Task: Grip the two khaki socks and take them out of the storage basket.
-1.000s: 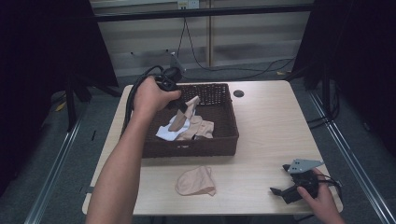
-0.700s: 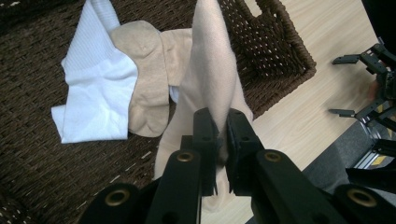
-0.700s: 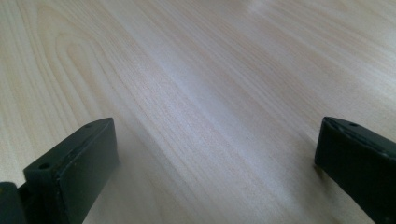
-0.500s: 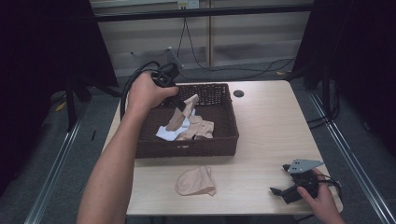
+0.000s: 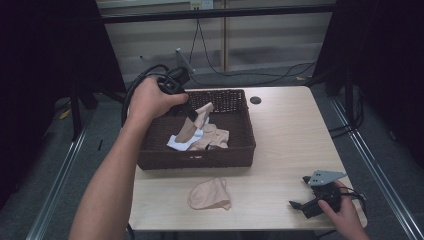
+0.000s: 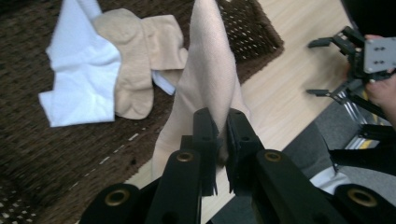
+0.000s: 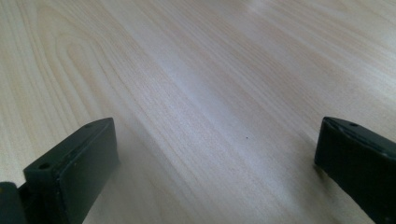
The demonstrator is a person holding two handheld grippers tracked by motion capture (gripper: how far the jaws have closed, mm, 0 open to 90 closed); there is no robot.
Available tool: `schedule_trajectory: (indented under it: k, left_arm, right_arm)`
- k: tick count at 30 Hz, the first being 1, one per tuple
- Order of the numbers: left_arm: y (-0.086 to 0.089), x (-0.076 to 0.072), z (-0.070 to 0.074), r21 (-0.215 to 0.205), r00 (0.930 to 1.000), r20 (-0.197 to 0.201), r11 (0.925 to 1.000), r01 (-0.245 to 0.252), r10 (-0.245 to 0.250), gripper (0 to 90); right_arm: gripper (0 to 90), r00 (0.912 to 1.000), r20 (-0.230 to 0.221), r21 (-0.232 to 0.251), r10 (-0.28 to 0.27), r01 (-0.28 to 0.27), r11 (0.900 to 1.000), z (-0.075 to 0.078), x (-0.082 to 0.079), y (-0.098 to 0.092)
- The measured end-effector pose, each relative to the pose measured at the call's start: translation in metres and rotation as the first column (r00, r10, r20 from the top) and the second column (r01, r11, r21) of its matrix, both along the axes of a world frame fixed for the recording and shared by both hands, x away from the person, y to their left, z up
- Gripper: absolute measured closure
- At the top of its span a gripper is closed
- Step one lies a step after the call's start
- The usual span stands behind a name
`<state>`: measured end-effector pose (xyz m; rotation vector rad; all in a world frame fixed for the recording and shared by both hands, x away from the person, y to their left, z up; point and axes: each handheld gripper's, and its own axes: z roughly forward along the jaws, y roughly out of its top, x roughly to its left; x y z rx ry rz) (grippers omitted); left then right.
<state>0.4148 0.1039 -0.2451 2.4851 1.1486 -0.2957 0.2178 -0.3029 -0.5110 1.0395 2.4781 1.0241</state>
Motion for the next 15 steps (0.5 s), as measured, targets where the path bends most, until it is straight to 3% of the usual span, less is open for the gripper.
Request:
schedule_trajectory:
  k: [6, 15]
  left_arm:
    - [0.003, -0.012, -0.002, -0.013, 0.9998, 0.005, 0.9997, 0.019, -0.019, 83.9]
    - [0.006, -0.028, -0.01, 0.0, 0.9982, 0.011, 0.9983, 0.059, -0.059, 83.9]
  right_arm:
    - [0.0, 1.0, 0.0, 0.0, 0.0, 0.0, 1.0, 0.0, 0.0, 0.0]
    - [0.0, 1.0, -0.001, 0.0, -0.001, 0.001, 1.0, 0.0, 0.0, 0.0]
